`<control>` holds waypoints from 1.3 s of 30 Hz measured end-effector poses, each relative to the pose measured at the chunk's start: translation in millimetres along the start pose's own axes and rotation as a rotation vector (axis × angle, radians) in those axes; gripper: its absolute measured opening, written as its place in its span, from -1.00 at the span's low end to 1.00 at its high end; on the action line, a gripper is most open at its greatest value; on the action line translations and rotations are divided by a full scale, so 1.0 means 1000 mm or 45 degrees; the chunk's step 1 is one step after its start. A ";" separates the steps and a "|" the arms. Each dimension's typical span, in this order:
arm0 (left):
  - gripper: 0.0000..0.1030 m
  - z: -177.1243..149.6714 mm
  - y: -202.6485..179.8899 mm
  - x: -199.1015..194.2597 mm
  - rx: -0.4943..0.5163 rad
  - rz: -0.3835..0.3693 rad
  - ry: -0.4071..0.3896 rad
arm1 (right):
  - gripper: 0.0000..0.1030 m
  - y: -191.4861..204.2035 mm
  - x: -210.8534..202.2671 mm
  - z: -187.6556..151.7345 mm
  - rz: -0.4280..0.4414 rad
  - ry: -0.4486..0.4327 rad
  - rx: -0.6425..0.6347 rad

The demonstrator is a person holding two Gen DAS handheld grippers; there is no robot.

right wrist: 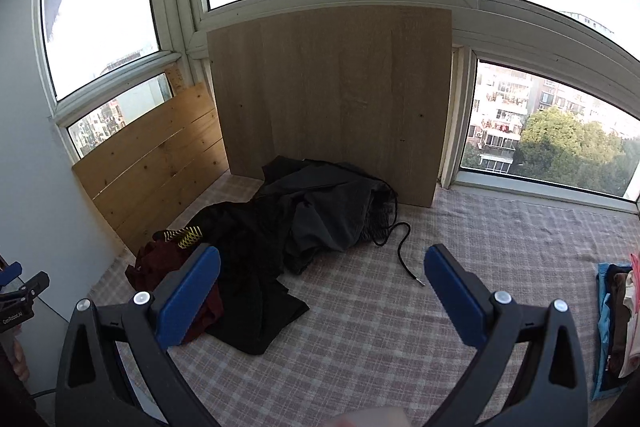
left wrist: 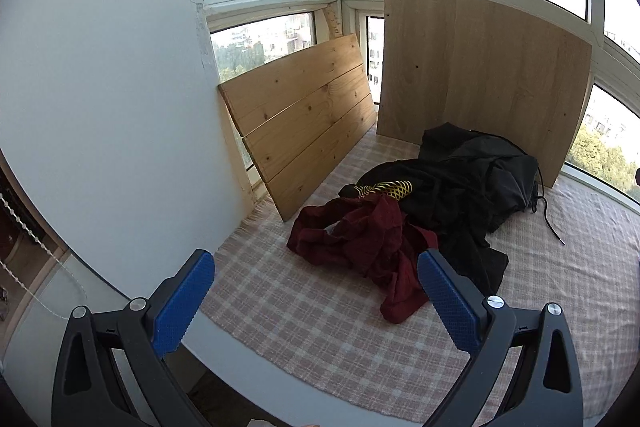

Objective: Fold clothes
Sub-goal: 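Reach the right tool into the dark grey trousers and close it, then lift the grey trousers with the right tool and lay them out flat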

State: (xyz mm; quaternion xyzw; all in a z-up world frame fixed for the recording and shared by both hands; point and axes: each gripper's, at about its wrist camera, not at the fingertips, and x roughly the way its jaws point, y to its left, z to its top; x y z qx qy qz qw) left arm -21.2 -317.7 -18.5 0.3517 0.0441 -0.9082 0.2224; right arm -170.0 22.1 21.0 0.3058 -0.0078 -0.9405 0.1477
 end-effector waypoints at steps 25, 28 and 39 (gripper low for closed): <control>0.98 0.059 -0.088 0.175 0.131 -0.281 0.171 | 1.00 -0.094 0.358 0.019 -0.010 0.504 0.503; 0.98 0.059 -0.089 0.185 0.128 -0.277 0.189 | 1.00 -0.085 0.384 0.019 0.016 0.545 0.484; 0.98 0.052 -0.076 0.195 0.124 -0.241 0.225 | -0.78 -0.050 0.364 0.028 0.194 0.475 0.383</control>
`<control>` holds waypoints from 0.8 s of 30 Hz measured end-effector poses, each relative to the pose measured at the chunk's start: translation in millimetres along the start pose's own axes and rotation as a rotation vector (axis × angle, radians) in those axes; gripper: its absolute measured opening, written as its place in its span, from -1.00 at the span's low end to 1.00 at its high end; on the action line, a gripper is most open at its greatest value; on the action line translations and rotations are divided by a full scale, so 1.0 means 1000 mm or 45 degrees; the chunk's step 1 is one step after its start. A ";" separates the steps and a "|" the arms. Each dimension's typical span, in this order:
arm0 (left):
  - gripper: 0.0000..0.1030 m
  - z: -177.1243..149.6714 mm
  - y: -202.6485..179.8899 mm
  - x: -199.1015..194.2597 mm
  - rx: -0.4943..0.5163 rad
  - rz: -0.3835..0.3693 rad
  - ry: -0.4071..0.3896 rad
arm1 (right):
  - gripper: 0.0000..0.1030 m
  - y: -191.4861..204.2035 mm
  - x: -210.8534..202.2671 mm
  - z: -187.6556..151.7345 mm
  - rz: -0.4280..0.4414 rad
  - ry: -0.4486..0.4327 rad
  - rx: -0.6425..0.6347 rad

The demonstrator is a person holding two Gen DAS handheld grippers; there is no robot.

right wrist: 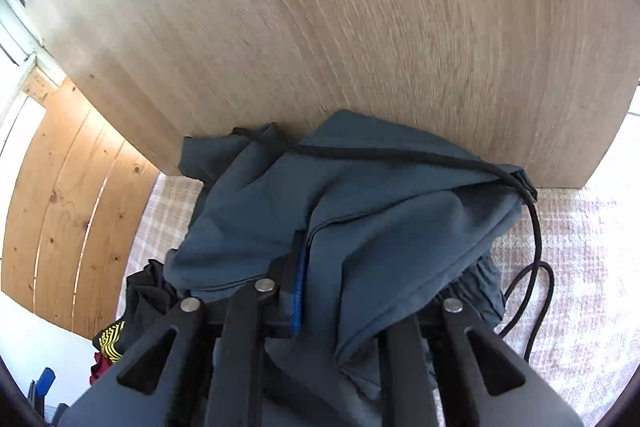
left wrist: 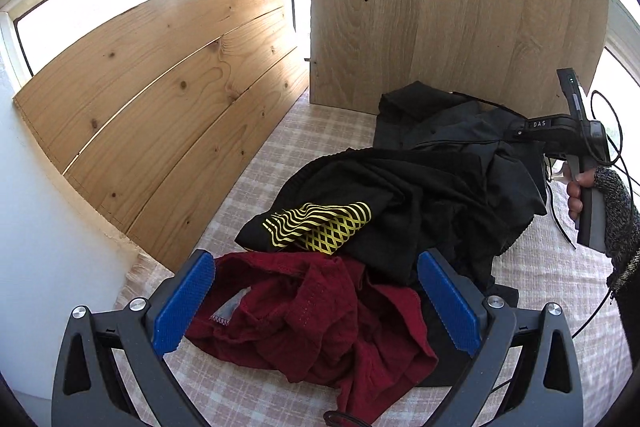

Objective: Fold clothes
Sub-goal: 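Lift the grey trousers with the right tool and lay them out flat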

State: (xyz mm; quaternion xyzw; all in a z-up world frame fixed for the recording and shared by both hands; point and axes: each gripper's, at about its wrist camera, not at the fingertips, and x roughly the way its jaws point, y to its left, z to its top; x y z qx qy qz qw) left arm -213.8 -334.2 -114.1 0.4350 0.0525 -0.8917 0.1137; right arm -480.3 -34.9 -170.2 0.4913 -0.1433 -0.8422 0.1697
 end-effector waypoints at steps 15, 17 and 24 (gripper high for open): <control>0.98 -0.002 0.005 -0.069 0.042 -0.036 -0.168 | -0.84 0.107 -0.392 -0.018 0.290 -0.699 -0.400; 0.98 -0.005 0.002 -0.082 0.067 -0.050 -0.196 | -0.84 0.109 -0.445 -0.033 0.172 -0.764 -0.457; 0.98 -0.024 -0.031 -0.106 0.194 -0.136 -0.204 | -0.69 -0.001 -0.497 -0.105 -0.342 -0.648 -0.277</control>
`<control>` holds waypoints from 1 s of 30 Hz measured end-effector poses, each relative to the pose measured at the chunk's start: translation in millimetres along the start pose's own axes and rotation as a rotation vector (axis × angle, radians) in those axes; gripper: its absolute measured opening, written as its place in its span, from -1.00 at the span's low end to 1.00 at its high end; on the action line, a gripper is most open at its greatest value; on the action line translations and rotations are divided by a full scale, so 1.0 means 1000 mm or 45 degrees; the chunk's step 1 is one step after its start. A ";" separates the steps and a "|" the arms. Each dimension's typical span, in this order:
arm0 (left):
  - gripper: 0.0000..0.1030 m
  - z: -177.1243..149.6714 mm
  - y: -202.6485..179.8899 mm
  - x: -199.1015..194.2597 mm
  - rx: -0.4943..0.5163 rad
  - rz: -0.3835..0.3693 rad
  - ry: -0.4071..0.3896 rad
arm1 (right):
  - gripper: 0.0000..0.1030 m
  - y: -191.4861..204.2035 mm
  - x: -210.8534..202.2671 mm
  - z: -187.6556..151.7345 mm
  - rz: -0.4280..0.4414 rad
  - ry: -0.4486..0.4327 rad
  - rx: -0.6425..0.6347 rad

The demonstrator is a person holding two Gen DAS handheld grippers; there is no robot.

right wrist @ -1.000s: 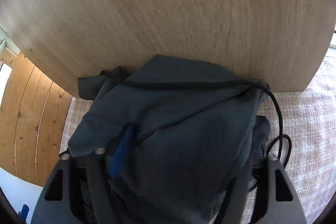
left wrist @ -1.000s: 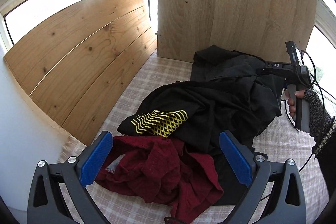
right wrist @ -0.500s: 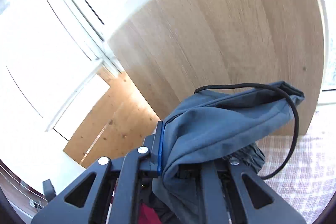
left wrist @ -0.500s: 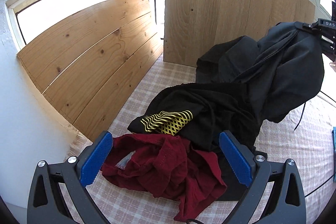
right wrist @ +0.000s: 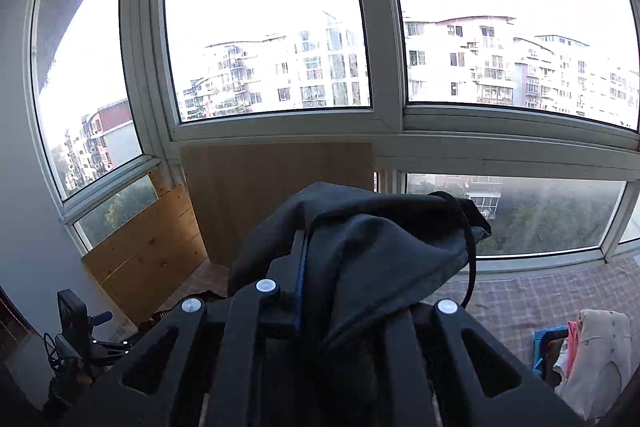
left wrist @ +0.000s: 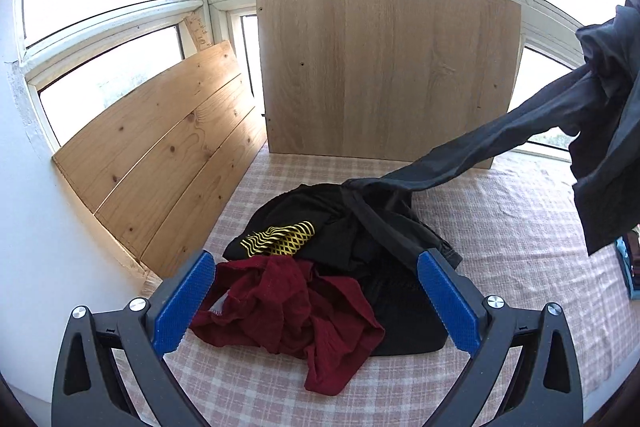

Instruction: Fold clothes

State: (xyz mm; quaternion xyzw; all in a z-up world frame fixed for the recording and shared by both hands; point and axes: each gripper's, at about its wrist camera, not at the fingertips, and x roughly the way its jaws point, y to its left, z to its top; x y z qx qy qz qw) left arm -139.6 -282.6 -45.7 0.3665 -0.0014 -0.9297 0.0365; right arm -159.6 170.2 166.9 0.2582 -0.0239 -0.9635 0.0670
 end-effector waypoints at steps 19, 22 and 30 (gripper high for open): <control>0.99 -0.111 -0.266 0.026 0.630 -0.365 0.281 | 0.06 -0.214 0.063 -0.317 -0.232 0.856 0.531; 0.98 -0.140 -0.311 0.046 0.788 -0.297 0.327 | 0.06 -0.228 0.053 -0.323 -0.222 0.859 0.506; 0.61 -0.157 -0.347 0.084 0.694 -0.256 0.504 | 0.06 -0.268 0.051 -0.316 -0.146 0.831 0.477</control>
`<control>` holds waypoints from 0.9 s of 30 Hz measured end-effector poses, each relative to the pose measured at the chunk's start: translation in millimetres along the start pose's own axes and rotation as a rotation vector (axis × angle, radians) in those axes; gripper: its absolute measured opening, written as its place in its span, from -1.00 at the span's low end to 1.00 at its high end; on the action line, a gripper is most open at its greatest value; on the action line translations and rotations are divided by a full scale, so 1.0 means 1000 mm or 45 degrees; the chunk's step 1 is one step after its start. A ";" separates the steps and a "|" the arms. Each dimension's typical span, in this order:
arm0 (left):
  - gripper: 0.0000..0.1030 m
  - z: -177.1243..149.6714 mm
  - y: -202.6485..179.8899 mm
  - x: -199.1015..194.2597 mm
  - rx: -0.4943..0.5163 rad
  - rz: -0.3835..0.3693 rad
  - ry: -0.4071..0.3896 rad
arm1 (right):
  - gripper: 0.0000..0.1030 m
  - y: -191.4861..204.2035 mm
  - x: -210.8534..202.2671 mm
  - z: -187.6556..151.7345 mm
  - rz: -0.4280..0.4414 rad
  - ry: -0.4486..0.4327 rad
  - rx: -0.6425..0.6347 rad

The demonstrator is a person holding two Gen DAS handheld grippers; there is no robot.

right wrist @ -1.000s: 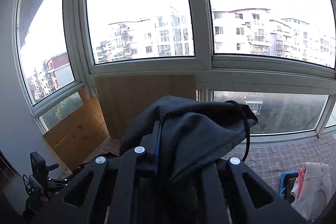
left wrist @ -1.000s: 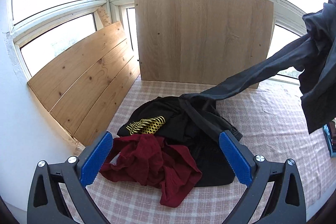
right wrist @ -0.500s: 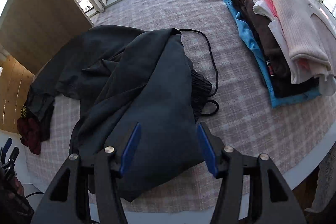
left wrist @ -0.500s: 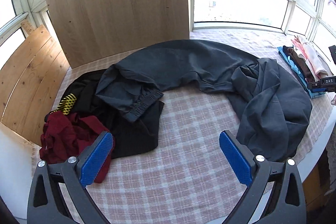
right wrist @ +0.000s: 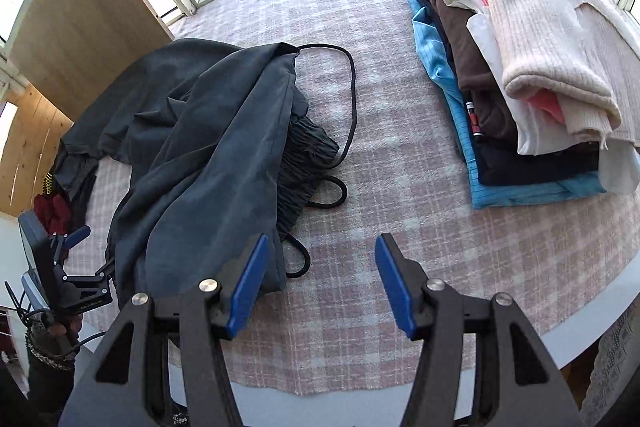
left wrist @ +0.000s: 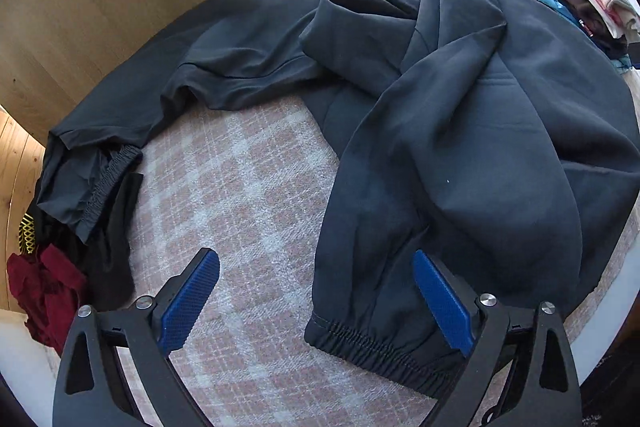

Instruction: Fold clothes

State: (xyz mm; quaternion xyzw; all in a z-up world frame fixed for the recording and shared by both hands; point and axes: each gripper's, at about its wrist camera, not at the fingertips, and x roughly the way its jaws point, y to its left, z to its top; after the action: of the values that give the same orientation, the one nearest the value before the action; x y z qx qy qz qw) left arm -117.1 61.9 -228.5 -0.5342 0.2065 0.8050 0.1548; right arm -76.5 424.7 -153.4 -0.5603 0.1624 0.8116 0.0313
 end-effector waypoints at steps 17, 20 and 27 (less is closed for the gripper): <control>-0.96 0.046 0.144 -0.131 -0.311 -0.122 -0.281 | 0.06 -0.006 0.026 0.010 0.060 -0.020 0.134; -0.96 0.071 0.233 -0.160 -0.340 0.272 -0.343 | 0.06 0.000 0.031 0.008 0.064 -0.012 0.143; -0.96 0.082 0.402 -0.136 -0.463 1.194 -0.087 | 0.06 0.012 0.051 0.013 -0.026 -0.015 0.142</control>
State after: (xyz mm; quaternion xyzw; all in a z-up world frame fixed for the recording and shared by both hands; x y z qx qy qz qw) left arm -319.1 -250.1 -7.6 -0.3757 0.2755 0.8278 -0.3125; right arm -110.1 410.4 -193.3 -0.5546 0.2013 0.8042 0.0718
